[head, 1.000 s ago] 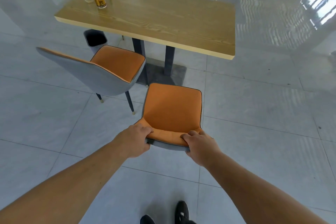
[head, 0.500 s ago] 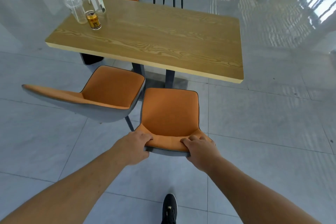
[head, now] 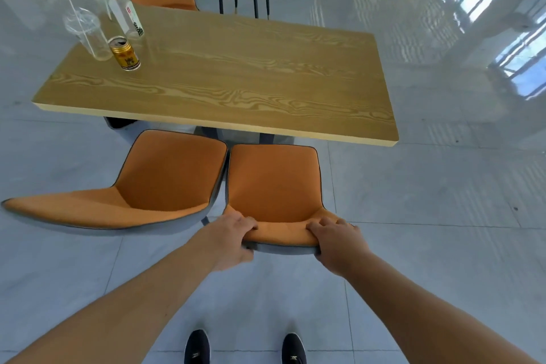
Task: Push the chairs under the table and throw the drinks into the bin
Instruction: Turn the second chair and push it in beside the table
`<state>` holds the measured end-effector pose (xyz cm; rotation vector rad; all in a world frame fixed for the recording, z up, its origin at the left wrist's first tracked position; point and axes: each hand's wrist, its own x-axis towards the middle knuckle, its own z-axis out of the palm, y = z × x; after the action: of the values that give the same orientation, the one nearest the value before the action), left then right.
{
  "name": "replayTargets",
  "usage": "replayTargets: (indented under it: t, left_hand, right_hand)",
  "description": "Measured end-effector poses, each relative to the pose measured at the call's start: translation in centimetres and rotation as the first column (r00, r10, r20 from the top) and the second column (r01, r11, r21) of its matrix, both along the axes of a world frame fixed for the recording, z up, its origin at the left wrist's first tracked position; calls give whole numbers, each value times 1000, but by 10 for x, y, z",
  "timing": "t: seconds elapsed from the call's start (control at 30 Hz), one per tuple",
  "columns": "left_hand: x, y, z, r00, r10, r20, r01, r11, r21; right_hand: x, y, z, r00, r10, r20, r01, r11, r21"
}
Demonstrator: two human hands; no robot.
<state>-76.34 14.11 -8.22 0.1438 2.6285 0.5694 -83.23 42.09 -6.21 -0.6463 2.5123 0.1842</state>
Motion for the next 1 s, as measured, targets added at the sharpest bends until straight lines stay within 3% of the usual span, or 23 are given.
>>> replayTargets:
  t: [0.1,0.17,0.33,0.5,1.0]
  left_hand:
    - [2,-25,3,992,-112,64,113,994,-11]
    - [5,-56,6,989,-142,51,144,989,-43]
    - [19,-159,15,999,-40,-11,36,972,-231]
    - [50,-247,12,998,12,-59,-33,931,-363]
    - [57,-253,7,955,-151,-253,89,967,-240]
  right_hand:
    - [22,-20,-3,999,-8,36,6,998,63]
    - [37,-44,-6,999,-23,37,22,1000,20]
    - [59,-125,-11,1000,-10,24,13,992,-127]
    - [65,-167,-16,999,-19,-49,15,998,-65]
    - [72,-187,-22,996,73,-54,-78,991,-111]
